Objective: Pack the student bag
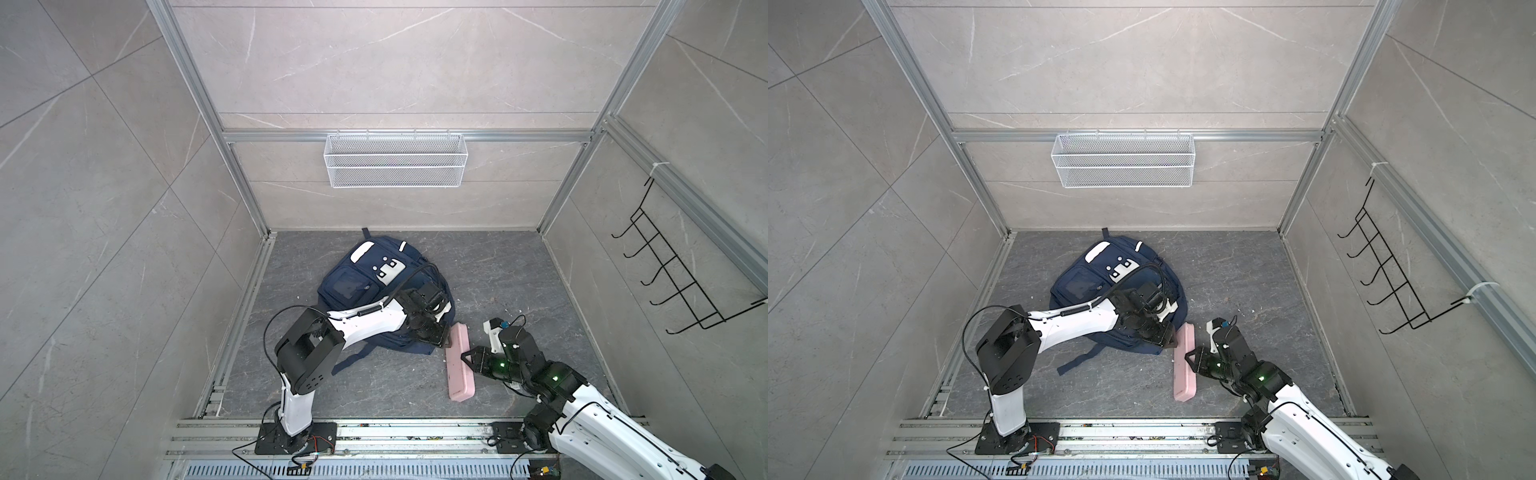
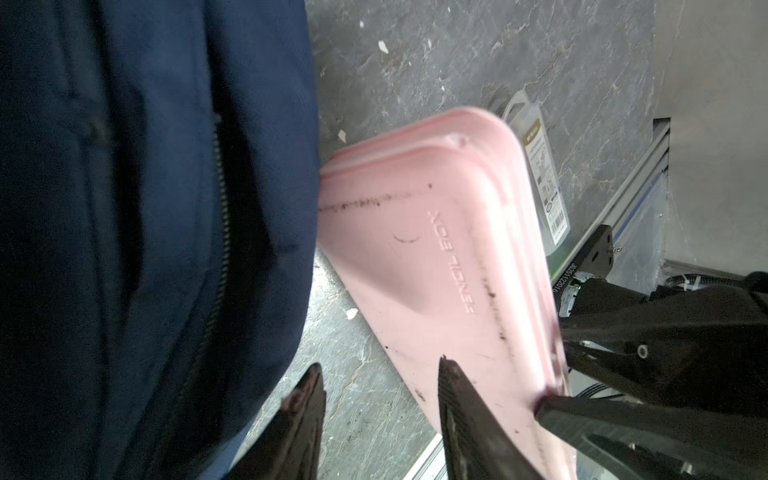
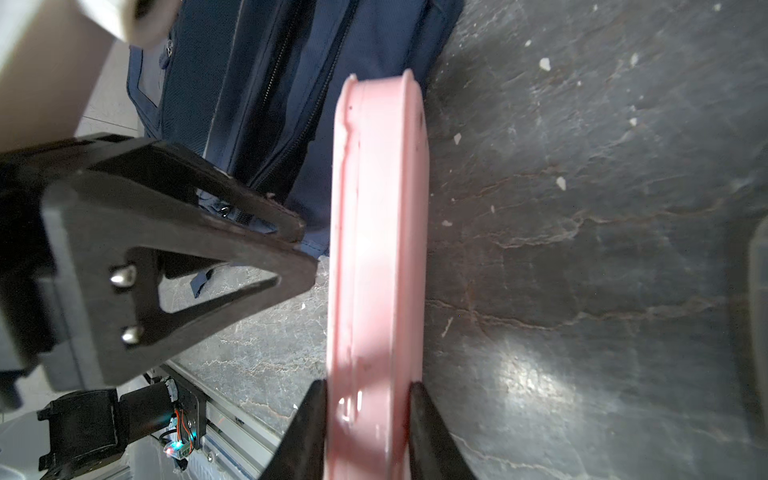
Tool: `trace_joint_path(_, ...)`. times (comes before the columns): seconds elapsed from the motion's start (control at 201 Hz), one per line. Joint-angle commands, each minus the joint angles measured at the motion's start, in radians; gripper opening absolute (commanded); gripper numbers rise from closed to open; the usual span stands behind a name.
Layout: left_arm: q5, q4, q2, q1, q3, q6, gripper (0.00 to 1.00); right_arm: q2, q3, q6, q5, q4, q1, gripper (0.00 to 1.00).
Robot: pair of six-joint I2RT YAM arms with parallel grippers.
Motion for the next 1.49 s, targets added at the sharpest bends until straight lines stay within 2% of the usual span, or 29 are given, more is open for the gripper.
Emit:
trace_joint_path(0.0, -0.015, -0.030, -0.065, 0.012, 0.030, 0.032, 0.48, 0.008, 0.048, -0.020, 0.006, 0.011, 0.003, 0.05)
trace_joint_path(0.752, -0.077, -0.097, -0.196, 0.155, -0.034, 0.072, 0.49, 0.075, 0.124, -0.044, -0.010, 0.047, -0.005, 0.02)
trace_joint_path(1.165, -0.197, -0.156, -0.205, 0.162, -0.040, 0.099, 0.50, 0.078, 0.167, -0.073, -0.010, 0.001, -0.015, 0.01)
trace_joint_path(1.309, -0.179, -0.140, -0.201, 0.161, -0.061, 0.092, 0.50, 0.107, 0.135, -0.067, -0.006, -0.012, -0.016, 0.01)
trace_joint_path(1.334, -0.163, -0.133, -0.197, 0.159, -0.068, 0.086, 0.50, 0.108, 0.128, -0.065, -0.008, -0.011, -0.017, 0.02)
trace_joint_path(1.384, -0.138, -0.115, -0.190, 0.147, -0.081, 0.076, 0.50, 0.109, 0.116, -0.058, -0.017, -0.006, -0.017, 0.10)
trace_joint_path(1.488, -0.122, -0.079, -0.184, 0.120, -0.107, 0.052, 0.50, 0.119, 0.101, -0.051, -0.049, 0.003, -0.017, 0.40)
